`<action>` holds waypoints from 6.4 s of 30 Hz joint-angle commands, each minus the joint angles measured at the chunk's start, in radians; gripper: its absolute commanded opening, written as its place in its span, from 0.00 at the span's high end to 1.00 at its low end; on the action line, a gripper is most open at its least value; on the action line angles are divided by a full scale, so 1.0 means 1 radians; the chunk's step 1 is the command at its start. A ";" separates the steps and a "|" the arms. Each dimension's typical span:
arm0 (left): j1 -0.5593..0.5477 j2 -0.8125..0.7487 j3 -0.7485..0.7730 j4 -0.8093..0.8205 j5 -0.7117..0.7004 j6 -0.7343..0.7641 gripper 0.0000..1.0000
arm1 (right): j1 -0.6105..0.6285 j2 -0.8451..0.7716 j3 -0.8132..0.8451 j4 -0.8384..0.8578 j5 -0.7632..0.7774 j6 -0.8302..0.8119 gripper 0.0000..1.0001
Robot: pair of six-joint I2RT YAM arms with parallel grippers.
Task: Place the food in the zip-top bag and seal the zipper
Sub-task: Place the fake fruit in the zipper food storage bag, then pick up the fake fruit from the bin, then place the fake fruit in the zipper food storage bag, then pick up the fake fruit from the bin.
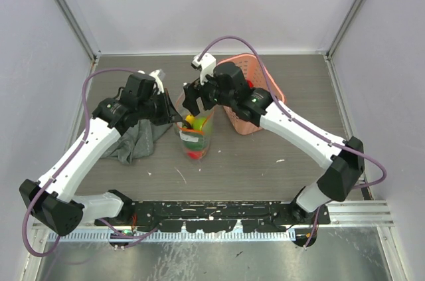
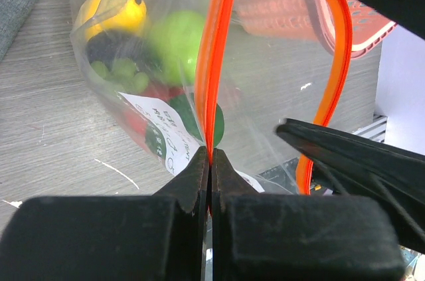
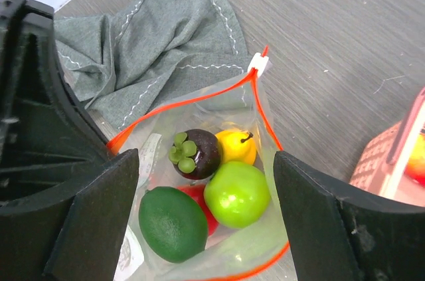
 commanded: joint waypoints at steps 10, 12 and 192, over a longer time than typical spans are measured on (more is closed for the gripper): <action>-0.003 -0.037 0.001 0.049 0.009 0.000 1.00 | -0.171 -0.127 0.005 -0.159 0.145 -0.038 0.14; -0.004 -0.037 0.001 0.047 0.009 0.001 1.00 | -0.218 -0.124 -0.005 -0.181 0.154 -0.027 0.14; -0.003 -0.057 -0.028 0.047 -0.012 0.005 1.00 | -0.360 -0.052 -0.073 -0.109 0.322 -0.018 0.11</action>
